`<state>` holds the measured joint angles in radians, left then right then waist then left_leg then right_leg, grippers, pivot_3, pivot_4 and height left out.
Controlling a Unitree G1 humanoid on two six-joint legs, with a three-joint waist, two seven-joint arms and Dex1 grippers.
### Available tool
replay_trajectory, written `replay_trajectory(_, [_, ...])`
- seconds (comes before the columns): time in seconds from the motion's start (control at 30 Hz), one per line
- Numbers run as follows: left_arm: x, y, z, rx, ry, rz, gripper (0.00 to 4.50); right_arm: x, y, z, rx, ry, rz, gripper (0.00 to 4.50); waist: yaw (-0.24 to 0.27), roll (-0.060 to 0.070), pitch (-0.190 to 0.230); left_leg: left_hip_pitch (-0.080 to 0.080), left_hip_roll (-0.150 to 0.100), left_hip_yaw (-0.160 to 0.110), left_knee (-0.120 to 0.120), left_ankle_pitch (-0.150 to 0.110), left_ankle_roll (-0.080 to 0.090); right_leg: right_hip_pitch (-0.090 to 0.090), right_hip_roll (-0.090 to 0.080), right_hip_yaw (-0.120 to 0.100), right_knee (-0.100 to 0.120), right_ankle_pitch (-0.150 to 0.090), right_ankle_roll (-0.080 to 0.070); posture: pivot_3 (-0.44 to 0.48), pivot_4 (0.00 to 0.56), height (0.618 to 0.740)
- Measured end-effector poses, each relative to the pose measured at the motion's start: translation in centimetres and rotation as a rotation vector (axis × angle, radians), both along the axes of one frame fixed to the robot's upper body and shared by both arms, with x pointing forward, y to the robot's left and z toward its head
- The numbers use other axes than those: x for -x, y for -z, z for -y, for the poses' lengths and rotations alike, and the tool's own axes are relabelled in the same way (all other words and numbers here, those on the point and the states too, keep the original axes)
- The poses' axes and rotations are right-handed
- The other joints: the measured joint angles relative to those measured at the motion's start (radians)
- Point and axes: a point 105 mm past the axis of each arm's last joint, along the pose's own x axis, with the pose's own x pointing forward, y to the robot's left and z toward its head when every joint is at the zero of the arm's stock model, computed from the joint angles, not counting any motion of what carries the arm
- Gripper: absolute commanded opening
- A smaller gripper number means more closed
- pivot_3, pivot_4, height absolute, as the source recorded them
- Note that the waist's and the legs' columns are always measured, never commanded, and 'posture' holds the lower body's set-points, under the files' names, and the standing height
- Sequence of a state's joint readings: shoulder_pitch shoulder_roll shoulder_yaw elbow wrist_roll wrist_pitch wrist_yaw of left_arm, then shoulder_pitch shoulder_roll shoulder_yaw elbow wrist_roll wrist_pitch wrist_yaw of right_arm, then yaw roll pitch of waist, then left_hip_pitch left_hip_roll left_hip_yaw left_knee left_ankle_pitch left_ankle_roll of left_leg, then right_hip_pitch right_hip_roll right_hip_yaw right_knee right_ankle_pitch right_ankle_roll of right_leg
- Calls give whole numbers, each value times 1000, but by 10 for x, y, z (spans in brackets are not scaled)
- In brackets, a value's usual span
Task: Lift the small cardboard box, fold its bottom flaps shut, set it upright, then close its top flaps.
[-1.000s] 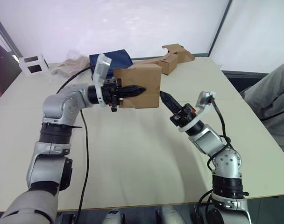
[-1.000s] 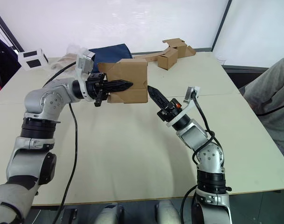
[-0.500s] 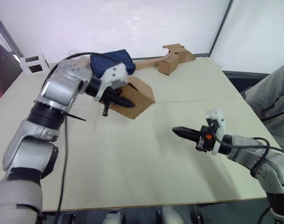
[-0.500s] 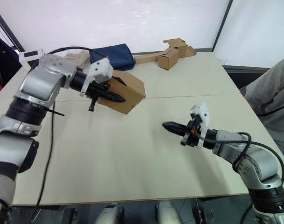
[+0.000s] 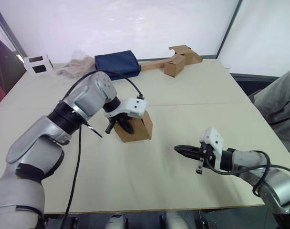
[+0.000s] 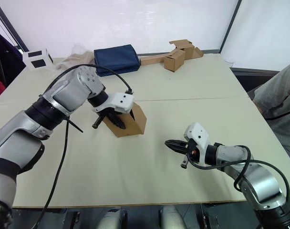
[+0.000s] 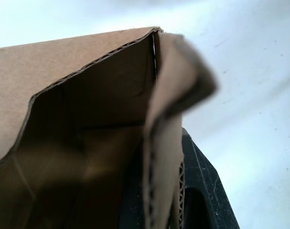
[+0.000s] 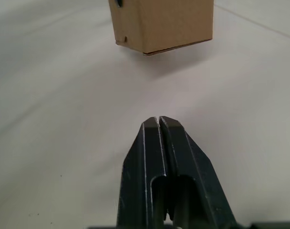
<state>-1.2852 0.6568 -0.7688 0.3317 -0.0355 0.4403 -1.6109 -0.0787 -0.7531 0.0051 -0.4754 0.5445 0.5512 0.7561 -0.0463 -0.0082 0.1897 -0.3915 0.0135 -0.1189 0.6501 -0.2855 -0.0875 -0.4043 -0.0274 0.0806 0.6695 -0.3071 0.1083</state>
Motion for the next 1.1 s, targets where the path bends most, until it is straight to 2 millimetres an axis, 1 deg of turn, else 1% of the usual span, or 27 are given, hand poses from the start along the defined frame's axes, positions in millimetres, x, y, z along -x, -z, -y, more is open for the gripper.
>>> replay_trajectory(0.03, [1, 0, 2, 4, 15, -2, 1499, 0, 0, -1, -4, 3, 4, 0, 0, 0, 0, 0, 0, 0, 0, 0, 0, 0, 0, 0, 0, 0, 0, 0, 150, 740])
replay_trajectory(0.07, [2, -2, 3, 11, 24, -3, 2015, -1, 0, -1, -3, 5, 8, 0, 0, 0, 0, 0, 0, 0, 0, 0, 0, 0, 0, 0, 0, 0, 0, 0, 150, 740])
replay_trajectory(0.1, [3, -5, 4, 18, 26, -3, 2249, -1, 0, -1, -3, 5, 12, 0, 0, 0, 0, 0, 0, 0, 0, 0, 0, 0, 0, 0, 0, 0, 0, 0, 150, 740])
replay_trajectory(0.13, [3, -9, 5, 21, 28, 3, 2664, -1, 0, -1, -3, 6, 16, 0, 1, 0, 0, 0, 0, 0, 0, 0, 0, 0, 0, 0, 0, 0, 0, 0, 150, 740])
replay_trajectory(0.23, [5, -26, 12, 48, 28, 17, 2664, -3, 0, -1, -5, 10, 18, 0, 2, 0, 0, 0, 0, 0, 0, 0, 0, 0, 0, 0, 0, 0, 0, 0, 150, 740])
replay_trajectory(0.33, [3, -56, 19, 147, 2, 31, 2664, -6, -3, -4, -10, -2, 30, 0, 1, 0, 0, 0, 0, 0, 1, 0, 0, 0, 0, 0, 0, 0, 0, 0, 150, 740])
replay_trajectory(0.4, [2, -79, 18, 245, -19, 44, 2664, -7, -5, -5, -12, -4, 36, 0, -1, 0, 0, 0, 0, 0, 0, 0, 0, 0, 0, 0, 0, 0, 0, 0, 150, 740])
replay_trajectory(0.43, [2, -87, 16, 280, -26, 50, 2664, -8, -4, -4, -12, 0, 33, 0, -2, 0, 0, 1, 0, 0, 0, 0, 0, 0, 0, 0, 0, 0, 0, 0, 150, 740])
replay_trajectory(0.5, [0, -99, 9, 371, -77, 43, 2664, -12, -3, -1, -23, 26, 33, 0, -6, 0, 0, 1, 0, 0, 0, 0, 0, 0, 0, 0, 1, 0, 0, 0, 150, 740])
replay_trajectory(0.53, [-4, -103, 0, 435, -139, 54, 2664, -20, -4, 1, -40, 62, 50, 0, -12, 1, 0, 1, 0, 0, 0, 0, 0, 0, 0, 0, 1, 0, 0, 0, 150, 740])
replay_trajectory(0.57, [-11, -106, -18, 528, -249, 71, 2424, -31, -5, 6, -63, 123, 72, 0, -22, 2, -1, 2, 0, 0, 0, 0, 0, 0, 0, 1, 2, 0, 0, 0, 150, 740])
replay_trajectory(0.6, [-15, -104, -25, 555, -291, 70, 2279, -35, -5, 10, -63, 148, 78, 0, -22, 2, -1, 2, 0, 0, 0, 0, 0, 0, 0, 1, 3, 0, 0, 0, 150, 740])
replay_trajectory(0.63, [-19, -99, -36, 629, -349, 95, 2012, -40, -3, 13, -59, 171, 80, 0, -24, 3, -2, 3, 0, 0, -1, 0, 0, 0, 0, 1, 2, -1, 0, 0, 150, 740])
replay_trajectory(0.67, [-24, -84, -52, 728, -443, 119, 1663, -45, -3, 13, -66, 189, 88, 0, -25, 4, -2, 3, 1, 1, -1, 0, 1, 1, 0, 1, 3, -2, -1, 0, 150, 740])
replay_trajectory(0.7, [-25, -71, -60, 778, -495, 116, 1297, -47, -3, 13, -74, 198, 92, 0, -27, 5, -3, 4, 1, 1, -1, 0, 1, 0, 0, 2, 3, -1, -1, 0, 150, 740])
replay_trajectory(0.73, [-23, -50, -70, 836, -571, 112, 863, -51, -3, 10, -81, 205, 94, 0, -28, 5, -3, 3, 2, 0, -1, 0, 0, -1, 0, 1, 3, -2, -2, 0, 150, 740])
replay_trajectory(0.8, [-15, 2, -80, 895, -740, 32, 109, -59, 1, 7, -90, 237, 95, 0, -23, 3, -2, 0, 2, 0, 1, 2, -3, -4, 0, 0, 6, -2, -2, 0, 150, 740])
replay_trajectory(0.87, [-9, 26, -88, 906, -861, 20, 34, -66, 4, 5, -84, 260, 95, 0, -6, -3, 0, -2, 1, -2, 3, 1, -2, -5, -1, -1, 9, -2, -2, 0, 150, 740])
replay_trajectory(0.93, [-5, 25, -95, 955, -932, 127, 34, -76, 6, 3, -82, 283, 104, 0, 10, -4, 0, 0, -1, -1, 4, 1, -3, -2, -4, -1, 10, -2, -2, 0, 150, 740])
replay_trajectory(0.97, [-4, 25, -94, 976, -939, 156, 34, -79, 6, 3, -80, 292, 106, 0, 15, -3, -1, 1, -1, -1, 4, 1, -3, -1, -4, -1, 10, -2, -2, 0, 150, 740])
replay_trajectory(1.0, [-1, 29, -94, 994, -964, 191, 34, -84, 7, 1, -78, 295, 107, 0, 19, -3, -2, 2, -1, 0, 4, 1, -3, 0, -4, 0, 9, -2, -2, 0, 150, 740])
replay_trajectory(1.03, [1, 35, -94, 1000, -989, 210, 34, -87, 9, -1, -77, 298, 109, 0, 20, -2, -2, 3, -1, 0, 3, 1, -2, 0, -4, 0, 9, -2, -2, 0, 150, 740])
replay_trajectory(1.1, [6, 59, -89, 1002, -1071, 176, 34, -95, 15, -2, -66, 308, 96, 0, 26, -2, -2, 3, -1, 0, 3, 1, -2, -1, -3, 0, 9, -2, -2, 0, 150, 740])
